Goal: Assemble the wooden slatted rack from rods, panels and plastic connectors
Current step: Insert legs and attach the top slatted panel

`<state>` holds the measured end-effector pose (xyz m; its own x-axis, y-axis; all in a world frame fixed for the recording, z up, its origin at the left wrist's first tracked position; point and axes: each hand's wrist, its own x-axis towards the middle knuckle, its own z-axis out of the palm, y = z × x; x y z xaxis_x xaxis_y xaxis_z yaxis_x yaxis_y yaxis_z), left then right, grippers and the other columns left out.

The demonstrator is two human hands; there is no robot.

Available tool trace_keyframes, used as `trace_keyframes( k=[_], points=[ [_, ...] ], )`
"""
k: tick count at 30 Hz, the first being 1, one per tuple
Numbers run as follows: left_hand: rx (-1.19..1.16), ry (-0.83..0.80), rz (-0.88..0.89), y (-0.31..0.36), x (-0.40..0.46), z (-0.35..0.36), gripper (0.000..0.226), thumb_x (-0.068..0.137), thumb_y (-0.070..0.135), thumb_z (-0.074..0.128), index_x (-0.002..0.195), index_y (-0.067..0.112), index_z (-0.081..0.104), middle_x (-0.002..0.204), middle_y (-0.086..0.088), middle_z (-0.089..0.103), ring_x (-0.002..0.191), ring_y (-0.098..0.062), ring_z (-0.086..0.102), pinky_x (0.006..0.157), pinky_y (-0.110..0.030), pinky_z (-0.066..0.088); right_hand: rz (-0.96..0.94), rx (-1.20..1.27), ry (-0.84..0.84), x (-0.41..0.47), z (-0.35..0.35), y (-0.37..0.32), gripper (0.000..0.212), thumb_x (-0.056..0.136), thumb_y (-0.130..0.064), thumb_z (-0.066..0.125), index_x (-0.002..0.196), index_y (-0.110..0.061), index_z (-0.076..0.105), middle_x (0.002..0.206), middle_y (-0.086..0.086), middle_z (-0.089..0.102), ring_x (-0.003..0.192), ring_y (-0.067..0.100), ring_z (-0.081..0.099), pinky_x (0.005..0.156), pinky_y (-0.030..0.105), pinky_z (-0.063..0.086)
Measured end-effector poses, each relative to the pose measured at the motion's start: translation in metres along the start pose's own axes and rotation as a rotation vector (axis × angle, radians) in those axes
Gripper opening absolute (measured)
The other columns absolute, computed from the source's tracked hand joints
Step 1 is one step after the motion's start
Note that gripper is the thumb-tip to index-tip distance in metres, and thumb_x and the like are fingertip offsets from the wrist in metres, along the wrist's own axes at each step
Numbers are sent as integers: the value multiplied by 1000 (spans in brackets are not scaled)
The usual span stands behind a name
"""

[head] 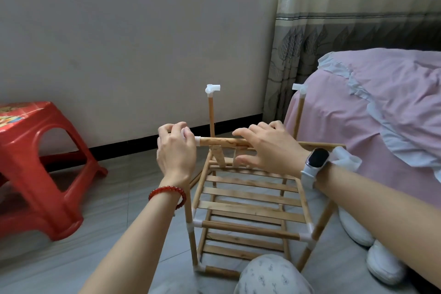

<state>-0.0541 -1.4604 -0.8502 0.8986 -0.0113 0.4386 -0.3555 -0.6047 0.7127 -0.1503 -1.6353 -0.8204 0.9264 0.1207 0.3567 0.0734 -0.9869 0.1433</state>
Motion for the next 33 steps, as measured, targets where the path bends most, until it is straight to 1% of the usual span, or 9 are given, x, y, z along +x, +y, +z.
trace_keyframes(
  k=[3,7,12,14,17,21,24,29,33],
  points=[
    [183,30,231,18,-2,2,29,94,17,46,119,15,61,124,-7,54,122,-26,42,106,-47,24,87,151,191,-28,-16,31,24,92,-34,52,110,-22,63,102,-2,60,99,20,54,88,37,34],
    [192,-155,600,69,-23,25,31,95,24,46,122,18,60,121,0,60,119,-19,49,111,-44,18,345,367,448,-77,-22,75,15,90,-4,53,90,-9,67,86,7,62,84,26,58,75,37,45],
    [302,-478,922,122,-54,70,39,97,40,38,128,19,50,120,0,59,110,-20,56,97,-37,34,181,391,336,-120,-12,89,30,85,-26,45,85,-8,68,89,7,57,85,19,49,80,29,39],
    [356,-560,960,133,-59,82,40,97,44,36,126,20,51,112,2,61,100,-20,60,81,-31,39,124,302,275,-126,-13,95,38,87,-37,44,92,-10,70,98,7,58,93,13,44,83,24,37],
    [376,-542,967,137,-54,89,42,96,48,34,122,22,54,105,4,61,91,-19,61,64,-28,39,63,171,229,-133,-12,102,51,92,-51,36,97,-13,70,106,11,58,99,16,42,80,31,44],
    [317,-447,959,127,-42,85,45,92,51,32,119,24,56,102,4,62,93,-16,55,62,-26,34,74,171,315,-138,-6,106,63,95,-55,27,88,-8,69,104,15,57,94,19,46,70,33,48],
    [252,-432,953,120,-37,77,37,91,49,41,117,29,58,99,7,64,91,-13,54,59,-24,30,158,221,349,-136,-1,108,63,92,-58,33,84,-5,66,102,15,55,89,23,52,66,30,44],
    [170,-461,975,114,-46,66,37,88,52,46,114,31,62,91,12,64,88,-10,53,52,-14,22,328,365,392,-131,9,109,45,86,-42,50,80,1,63,93,11,48,75,26,54,63,37,47],
    [167,-472,971,115,-52,61,36,87,54,44,111,33,63,90,13,64,86,-8,52,53,-16,25,333,501,450,-131,12,108,35,95,-21,40,75,3,55,87,8,47,68,16,48,69,15,38]
  ],
)
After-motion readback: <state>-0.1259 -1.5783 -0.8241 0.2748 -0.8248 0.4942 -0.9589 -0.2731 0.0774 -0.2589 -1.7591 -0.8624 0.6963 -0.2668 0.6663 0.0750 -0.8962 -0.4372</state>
